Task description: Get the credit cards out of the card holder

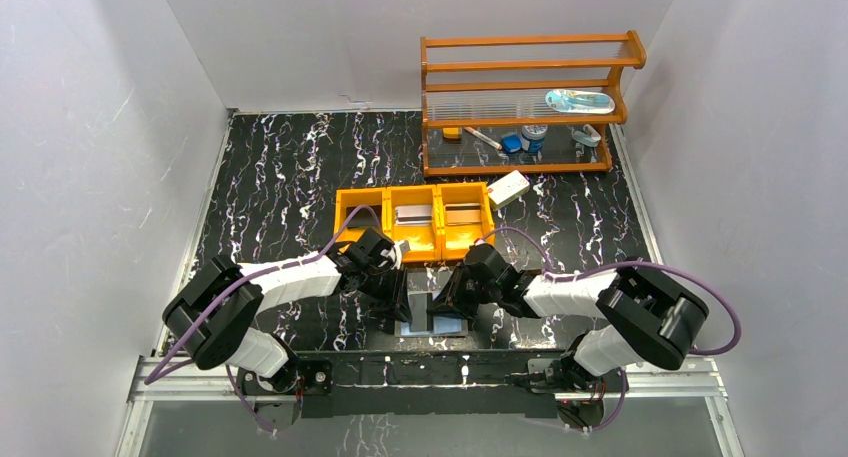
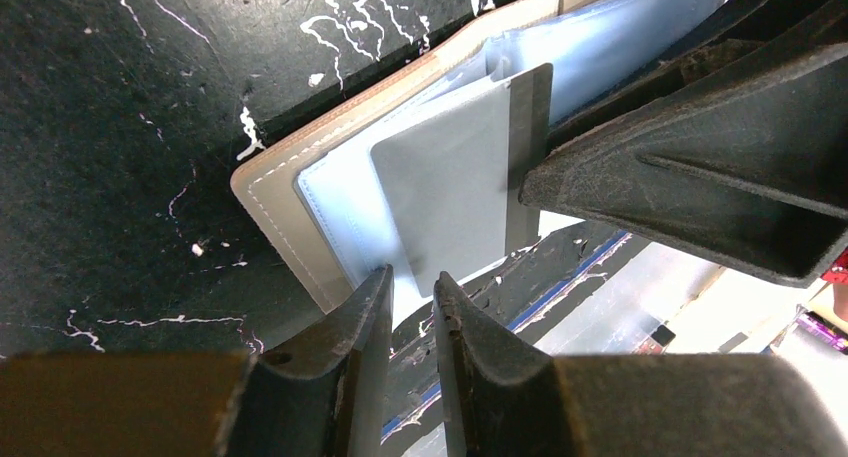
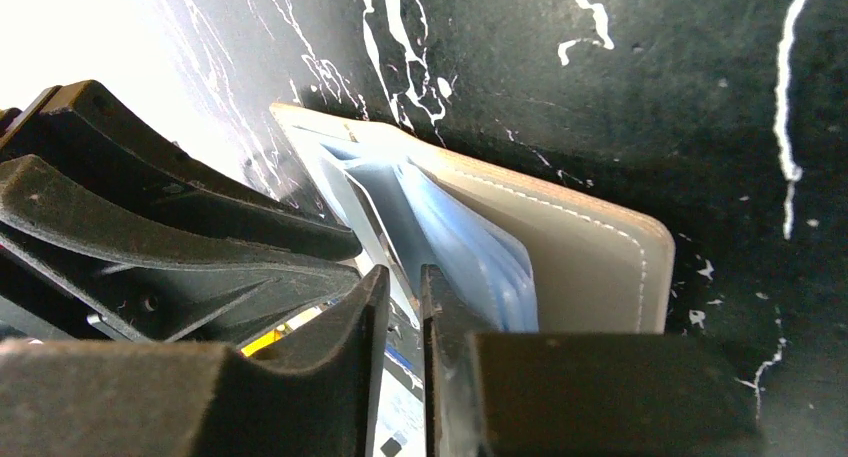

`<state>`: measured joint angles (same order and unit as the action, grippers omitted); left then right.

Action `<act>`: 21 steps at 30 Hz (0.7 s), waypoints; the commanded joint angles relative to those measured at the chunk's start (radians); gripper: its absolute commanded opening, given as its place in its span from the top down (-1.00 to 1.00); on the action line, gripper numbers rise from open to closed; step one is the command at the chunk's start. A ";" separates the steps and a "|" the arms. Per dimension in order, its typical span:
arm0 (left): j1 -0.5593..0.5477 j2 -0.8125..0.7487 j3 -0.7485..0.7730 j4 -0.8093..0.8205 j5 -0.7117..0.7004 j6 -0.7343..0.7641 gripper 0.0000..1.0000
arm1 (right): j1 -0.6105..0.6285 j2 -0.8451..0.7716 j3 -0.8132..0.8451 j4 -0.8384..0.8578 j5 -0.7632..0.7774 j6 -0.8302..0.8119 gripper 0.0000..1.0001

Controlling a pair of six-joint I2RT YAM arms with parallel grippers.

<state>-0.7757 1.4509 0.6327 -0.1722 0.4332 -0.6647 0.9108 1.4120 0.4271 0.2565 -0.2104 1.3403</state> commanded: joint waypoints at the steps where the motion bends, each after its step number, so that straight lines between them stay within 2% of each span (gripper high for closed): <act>1: -0.004 -0.012 -0.019 -0.070 -0.051 0.023 0.56 | -0.003 0.014 -0.007 0.073 -0.024 0.005 0.55; 7: -0.003 -0.011 -0.015 -0.071 -0.051 0.023 0.57 | -0.003 -0.014 -0.012 0.030 0.009 0.005 0.75; 16: -0.004 -0.023 -0.006 -0.080 -0.059 0.026 0.55 | -0.009 -0.108 -0.025 -0.088 0.102 0.012 0.80; 21: -0.004 -0.040 0.000 -0.090 -0.065 0.028 0.47 | -0.011 -0.150 -0.053 -0.078 0.117 0.026 0.77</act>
<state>-0.7757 1.4403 0.6327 -0.1898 0.4248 -0.6613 0.9096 1.2957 0.3973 0.1940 -0.1505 1.3449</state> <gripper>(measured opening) 0.240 0.110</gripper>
